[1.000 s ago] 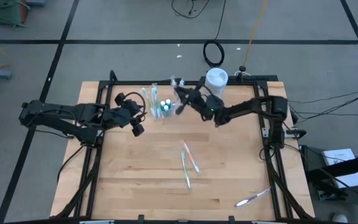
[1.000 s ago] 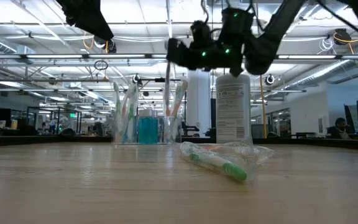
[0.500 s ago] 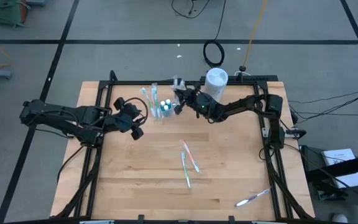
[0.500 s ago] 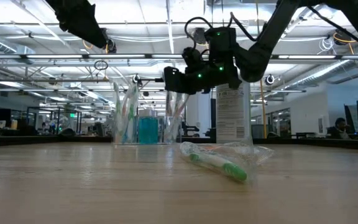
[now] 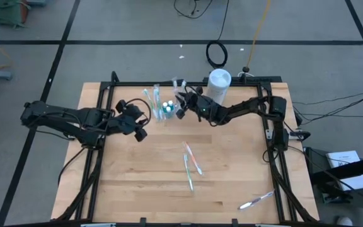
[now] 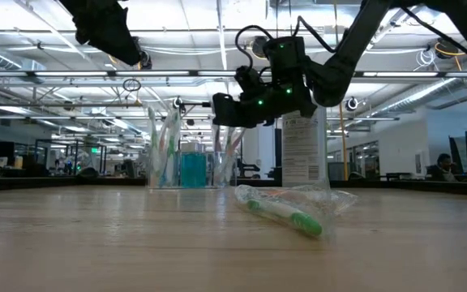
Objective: Pick & Place toothbrushing station
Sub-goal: Put the purple toothbrush into the transparent organizer, then put the green toothbrush into the transparent organizer
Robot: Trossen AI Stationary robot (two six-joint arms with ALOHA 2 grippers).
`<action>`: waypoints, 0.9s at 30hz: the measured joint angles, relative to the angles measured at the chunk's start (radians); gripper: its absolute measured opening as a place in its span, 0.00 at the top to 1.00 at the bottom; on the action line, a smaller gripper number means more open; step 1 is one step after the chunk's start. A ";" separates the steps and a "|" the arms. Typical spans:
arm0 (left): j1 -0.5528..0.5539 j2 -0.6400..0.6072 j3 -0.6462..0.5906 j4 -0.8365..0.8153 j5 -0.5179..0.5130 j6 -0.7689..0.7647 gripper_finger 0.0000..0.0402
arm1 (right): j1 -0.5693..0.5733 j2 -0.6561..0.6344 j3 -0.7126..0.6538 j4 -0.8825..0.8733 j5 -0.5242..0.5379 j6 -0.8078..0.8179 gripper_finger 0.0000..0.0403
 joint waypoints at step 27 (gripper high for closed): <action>-0.119 0.123 -0.001 0.038 0.027 -0.309 0.62 | 0.157 -0.402 -0.003 -0.635 0.023 0.083 0.58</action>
